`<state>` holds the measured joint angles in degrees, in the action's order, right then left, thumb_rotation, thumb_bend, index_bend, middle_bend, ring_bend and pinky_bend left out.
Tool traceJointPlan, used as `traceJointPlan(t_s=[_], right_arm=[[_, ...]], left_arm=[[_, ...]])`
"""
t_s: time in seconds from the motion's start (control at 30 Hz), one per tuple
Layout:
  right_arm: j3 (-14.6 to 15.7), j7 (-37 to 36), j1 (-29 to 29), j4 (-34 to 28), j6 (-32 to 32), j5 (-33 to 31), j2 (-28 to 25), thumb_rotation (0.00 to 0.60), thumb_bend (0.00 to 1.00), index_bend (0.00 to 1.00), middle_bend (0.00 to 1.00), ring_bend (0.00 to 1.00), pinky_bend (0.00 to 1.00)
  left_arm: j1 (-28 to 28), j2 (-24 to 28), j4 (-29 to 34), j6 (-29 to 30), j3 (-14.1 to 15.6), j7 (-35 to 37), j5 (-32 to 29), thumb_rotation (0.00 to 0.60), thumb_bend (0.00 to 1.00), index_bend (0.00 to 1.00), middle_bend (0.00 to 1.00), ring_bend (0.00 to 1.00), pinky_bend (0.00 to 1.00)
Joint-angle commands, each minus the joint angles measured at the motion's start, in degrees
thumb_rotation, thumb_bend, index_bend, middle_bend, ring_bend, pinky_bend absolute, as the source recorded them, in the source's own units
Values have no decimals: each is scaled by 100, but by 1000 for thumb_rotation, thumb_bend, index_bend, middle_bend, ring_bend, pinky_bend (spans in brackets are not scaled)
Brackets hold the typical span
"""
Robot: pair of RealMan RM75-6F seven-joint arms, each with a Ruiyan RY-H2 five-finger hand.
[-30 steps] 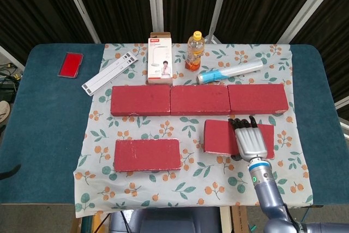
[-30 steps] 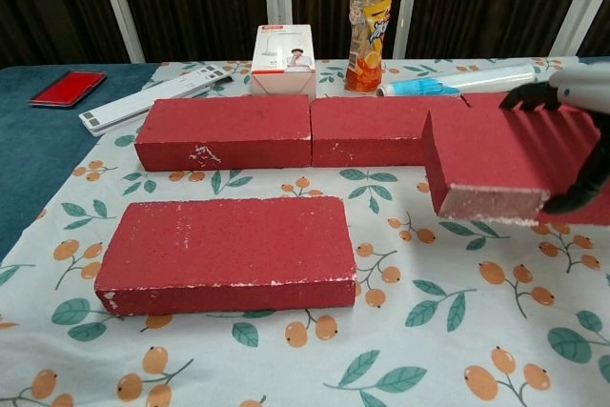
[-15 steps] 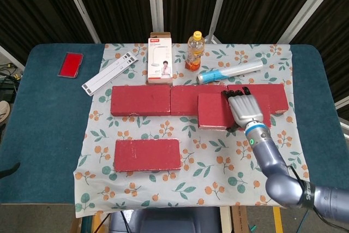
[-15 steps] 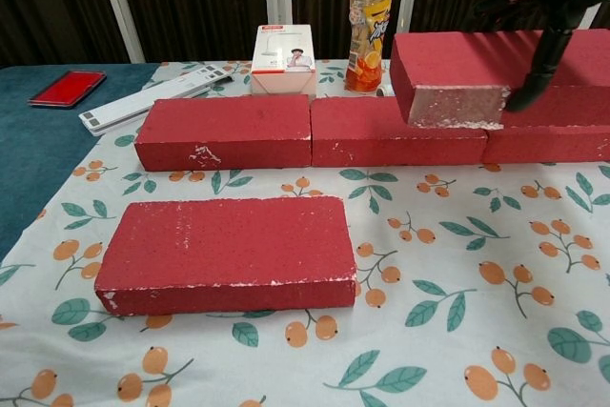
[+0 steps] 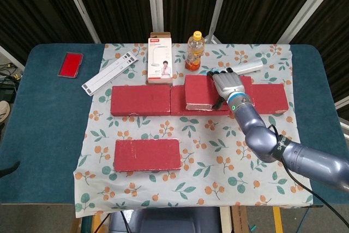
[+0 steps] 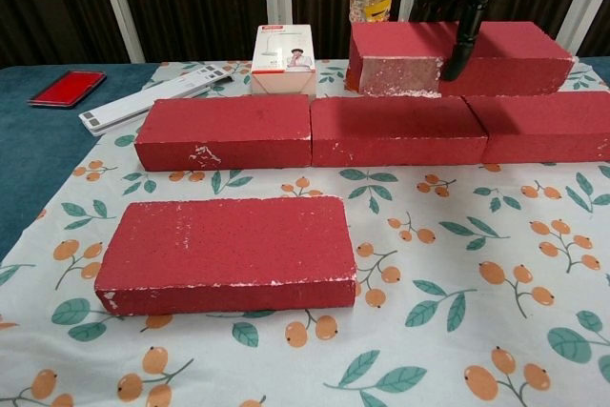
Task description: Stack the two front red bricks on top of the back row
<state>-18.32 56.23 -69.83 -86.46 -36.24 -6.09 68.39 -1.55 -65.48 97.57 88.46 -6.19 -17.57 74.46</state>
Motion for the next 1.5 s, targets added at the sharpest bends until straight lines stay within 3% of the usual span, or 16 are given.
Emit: traceJointPlan(t_s=[0.03,0.23,0.43,0.93,1.5], right_arm=[[222,-140,-175,356,162,-20,275,600,155,310,321,254,0],[421,-388,-258,757,275,165,572,600,155,310,321,254,0],[488,-754,-184,973,251,764,749,600,155,310,321,254,0],[955,-1371,-238,1667,894,1292,743,600,155,317,321,254,0],[1272,-2229,-105,1887,1346,1791,508,600,155,316,321,254,0]], left_arm=[[-18,-14,-14,-29,-16,-27,-41,600,34,41,0,0,169],[-33,-22,-21,-67,-23,-55,-98,600,34,41,0,0,168],[-23,-18,-31,-42,-30,-26,-106,600,34,41,0,0,168],[50,-87,48,164,-20,-247,-122,600,34,41,0,0,169],[89,-171,219,302,41,-553,-56,600,34,41,0,0,169]])
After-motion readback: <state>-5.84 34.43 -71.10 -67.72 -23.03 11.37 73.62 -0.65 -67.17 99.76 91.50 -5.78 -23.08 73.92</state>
